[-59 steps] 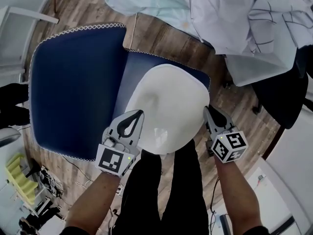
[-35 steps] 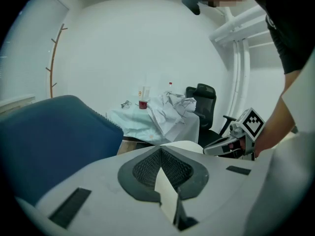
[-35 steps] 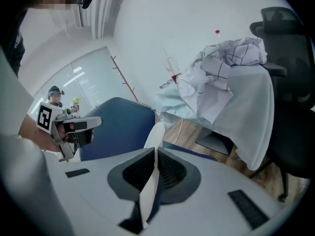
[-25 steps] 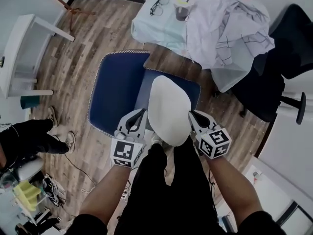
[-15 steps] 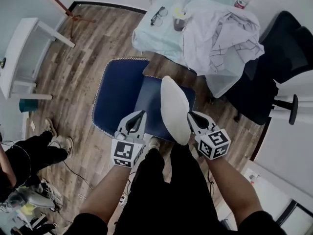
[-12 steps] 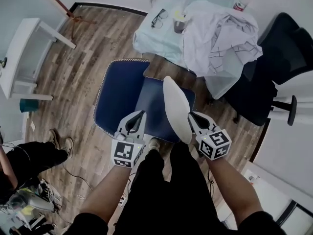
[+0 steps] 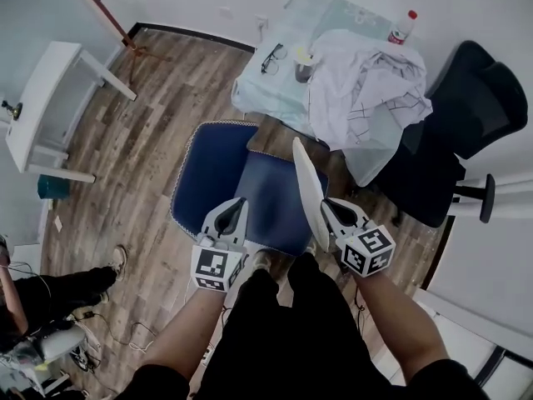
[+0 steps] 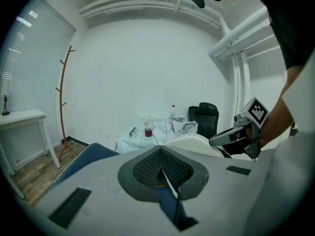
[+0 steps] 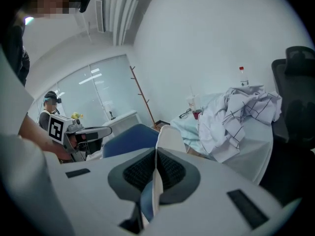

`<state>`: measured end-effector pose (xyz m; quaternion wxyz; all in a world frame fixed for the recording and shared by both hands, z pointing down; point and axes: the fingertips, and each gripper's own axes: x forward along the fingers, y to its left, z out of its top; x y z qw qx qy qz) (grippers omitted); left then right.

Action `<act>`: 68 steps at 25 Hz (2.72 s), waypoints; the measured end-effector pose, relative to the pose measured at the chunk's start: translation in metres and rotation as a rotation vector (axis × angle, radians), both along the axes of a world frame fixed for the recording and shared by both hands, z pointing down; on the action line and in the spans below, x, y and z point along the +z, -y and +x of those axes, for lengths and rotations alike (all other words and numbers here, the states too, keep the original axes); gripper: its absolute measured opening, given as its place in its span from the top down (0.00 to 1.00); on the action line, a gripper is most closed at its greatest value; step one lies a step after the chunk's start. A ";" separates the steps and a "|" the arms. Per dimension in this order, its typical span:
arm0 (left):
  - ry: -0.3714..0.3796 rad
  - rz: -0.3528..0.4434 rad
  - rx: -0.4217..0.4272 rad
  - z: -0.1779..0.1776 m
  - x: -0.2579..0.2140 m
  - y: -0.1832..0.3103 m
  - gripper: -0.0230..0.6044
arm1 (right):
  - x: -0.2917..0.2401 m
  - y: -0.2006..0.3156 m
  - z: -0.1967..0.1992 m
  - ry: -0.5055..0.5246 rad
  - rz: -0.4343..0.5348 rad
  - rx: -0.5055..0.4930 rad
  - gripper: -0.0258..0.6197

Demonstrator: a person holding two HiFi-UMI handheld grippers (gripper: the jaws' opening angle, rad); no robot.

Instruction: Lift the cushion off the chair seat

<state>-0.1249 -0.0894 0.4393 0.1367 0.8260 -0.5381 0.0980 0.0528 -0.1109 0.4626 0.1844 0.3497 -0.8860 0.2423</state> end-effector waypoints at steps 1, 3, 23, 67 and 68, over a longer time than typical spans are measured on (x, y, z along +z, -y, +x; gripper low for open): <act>-0.001 0.007 -0.001 0.000 -0.005 0.001 0.96 | -0.005 0.001 0.000 0.002 0.006 0.000 0.93; 0.000 0.024 0.000 -0.001 -0.016 0.004 0.96 | -0.015 0.002 -0.002 0.009 0.019 0.000 0.93; -0.025 0.134 0.028 0.003 -0.102 0.020 0.96 | -0.101 0.010 -0.004 0.066 0.102 -0.036 0.93; 0.024 0.233 -0.052 -0.019 -0.198 0.012 0.96 | -0.246 0.019 0.016 0.193 0.290 -0.078 0.93; 0.026 0.235 -0.049 -0.019 -0.199 0.012 0.96 | -0.246 0.019 0.017 0.195 0.288 -0.075 0.93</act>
